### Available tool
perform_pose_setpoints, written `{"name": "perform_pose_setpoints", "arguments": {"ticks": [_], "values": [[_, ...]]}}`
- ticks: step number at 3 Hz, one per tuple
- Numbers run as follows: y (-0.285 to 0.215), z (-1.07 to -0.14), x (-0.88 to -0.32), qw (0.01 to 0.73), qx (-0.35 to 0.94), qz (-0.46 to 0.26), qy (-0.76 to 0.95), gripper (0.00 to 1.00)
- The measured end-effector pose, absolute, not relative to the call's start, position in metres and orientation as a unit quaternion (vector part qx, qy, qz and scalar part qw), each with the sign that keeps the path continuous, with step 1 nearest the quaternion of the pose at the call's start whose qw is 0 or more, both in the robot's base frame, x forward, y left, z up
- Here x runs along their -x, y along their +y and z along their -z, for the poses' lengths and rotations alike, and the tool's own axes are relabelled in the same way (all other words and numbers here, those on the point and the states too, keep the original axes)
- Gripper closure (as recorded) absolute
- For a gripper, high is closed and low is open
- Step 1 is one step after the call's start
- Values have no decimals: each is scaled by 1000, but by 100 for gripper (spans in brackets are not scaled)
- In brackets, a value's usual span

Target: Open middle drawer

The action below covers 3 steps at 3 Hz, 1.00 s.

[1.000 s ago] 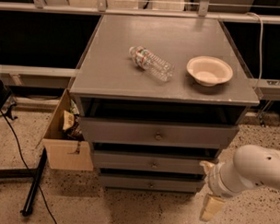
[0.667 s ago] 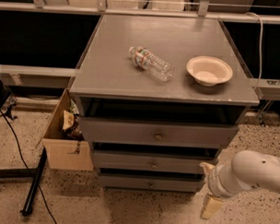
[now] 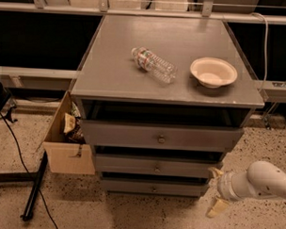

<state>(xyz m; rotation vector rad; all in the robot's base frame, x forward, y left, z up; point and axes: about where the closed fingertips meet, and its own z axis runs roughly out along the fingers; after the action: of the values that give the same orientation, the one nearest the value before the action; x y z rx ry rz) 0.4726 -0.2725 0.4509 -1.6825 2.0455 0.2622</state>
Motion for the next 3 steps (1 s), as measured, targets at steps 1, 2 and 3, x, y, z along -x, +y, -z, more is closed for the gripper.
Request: {"name": "perform_pose_setpoints", "arguments": {"ticks": [1,2,3], "values": [[-274,-447,-480,242,613,-94,746,0],[-275,-446,-480,253,615,-92,741,0],[-273,-444,-483,280,626,-92,722,0]]}}
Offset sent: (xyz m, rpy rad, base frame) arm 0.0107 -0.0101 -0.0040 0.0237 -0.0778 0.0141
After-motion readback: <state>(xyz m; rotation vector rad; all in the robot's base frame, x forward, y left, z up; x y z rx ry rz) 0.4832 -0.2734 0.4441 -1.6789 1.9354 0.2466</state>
